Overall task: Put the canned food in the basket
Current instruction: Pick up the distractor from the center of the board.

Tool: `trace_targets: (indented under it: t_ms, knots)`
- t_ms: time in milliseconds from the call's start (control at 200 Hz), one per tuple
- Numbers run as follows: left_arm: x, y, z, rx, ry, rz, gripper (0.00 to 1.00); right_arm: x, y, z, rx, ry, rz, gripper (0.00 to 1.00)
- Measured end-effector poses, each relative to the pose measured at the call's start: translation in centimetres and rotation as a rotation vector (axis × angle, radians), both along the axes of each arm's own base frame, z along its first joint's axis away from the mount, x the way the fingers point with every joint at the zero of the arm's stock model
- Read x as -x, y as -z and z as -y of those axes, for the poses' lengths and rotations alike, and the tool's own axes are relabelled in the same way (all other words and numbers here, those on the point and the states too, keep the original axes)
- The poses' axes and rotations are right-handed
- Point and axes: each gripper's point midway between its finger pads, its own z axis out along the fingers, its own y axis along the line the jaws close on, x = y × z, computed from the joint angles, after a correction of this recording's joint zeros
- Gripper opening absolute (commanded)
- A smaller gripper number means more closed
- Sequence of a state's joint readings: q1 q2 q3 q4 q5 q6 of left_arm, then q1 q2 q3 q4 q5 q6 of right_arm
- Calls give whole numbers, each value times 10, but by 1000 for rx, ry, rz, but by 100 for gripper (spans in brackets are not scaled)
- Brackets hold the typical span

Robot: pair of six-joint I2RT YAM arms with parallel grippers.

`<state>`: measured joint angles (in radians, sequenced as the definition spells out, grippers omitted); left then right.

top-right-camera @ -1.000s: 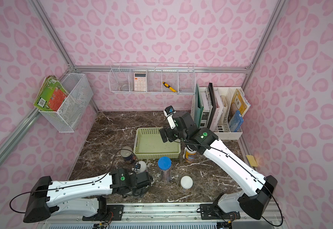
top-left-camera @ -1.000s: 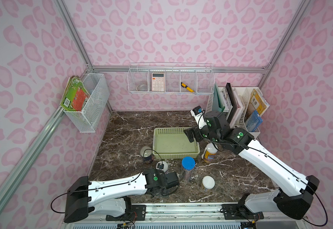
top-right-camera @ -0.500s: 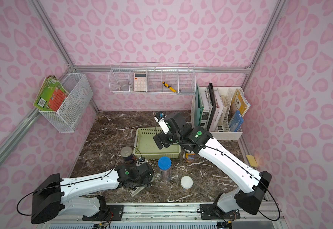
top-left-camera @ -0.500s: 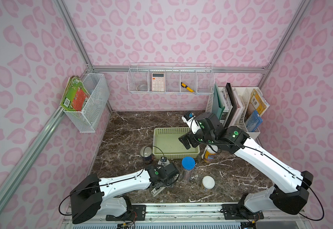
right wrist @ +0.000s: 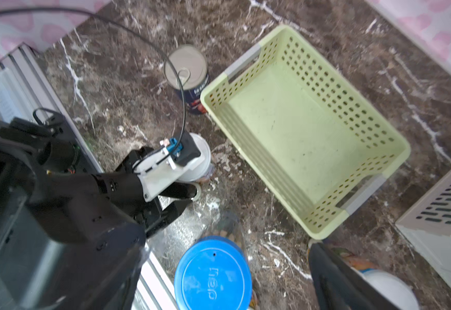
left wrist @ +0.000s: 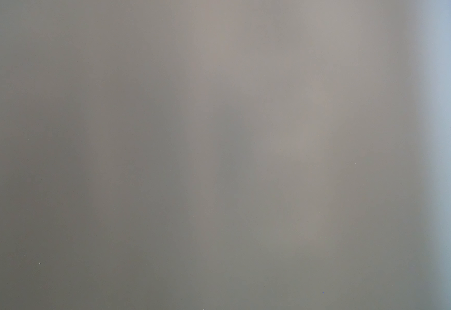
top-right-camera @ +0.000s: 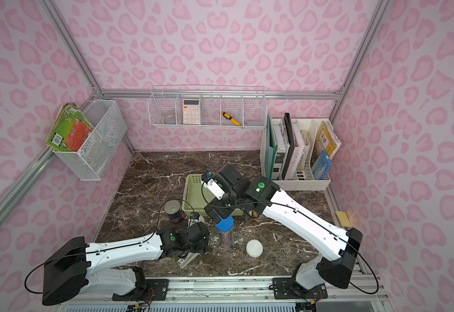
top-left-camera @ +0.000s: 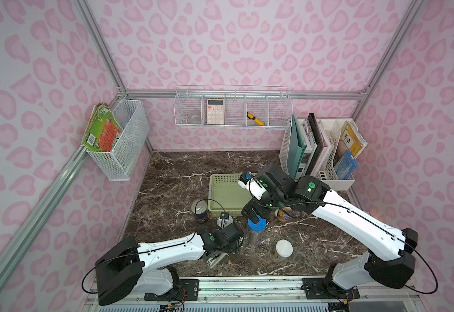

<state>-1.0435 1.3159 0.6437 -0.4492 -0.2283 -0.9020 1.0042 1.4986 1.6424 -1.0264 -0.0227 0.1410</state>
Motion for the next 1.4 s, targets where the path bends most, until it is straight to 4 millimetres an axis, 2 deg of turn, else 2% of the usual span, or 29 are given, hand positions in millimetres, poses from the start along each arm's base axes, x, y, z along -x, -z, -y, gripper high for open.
trace_targets:
  t_ms: [375,415,570,966,1176,1401]
  knots:
    - [0,6,7,11,-5,31,70,17,28,-1,95,-31,-76,100]
    - [-2,6,7,12,-9,40,66,18,29,-1,101,-31,-80,100]
    - [-3,8,9,21,-9,56,36,21,36,-1,118,-28,-98,100]
    - [1,6,12,24,-6,65,0,43,33,0,146,-43,-130,100]
    - [18,0,8,7,31,-3,0,43,38,8,200,-10,-134,99]
    - [36,-7,2,-5,62,-78,0,30,58,18,307,52,-110,100]
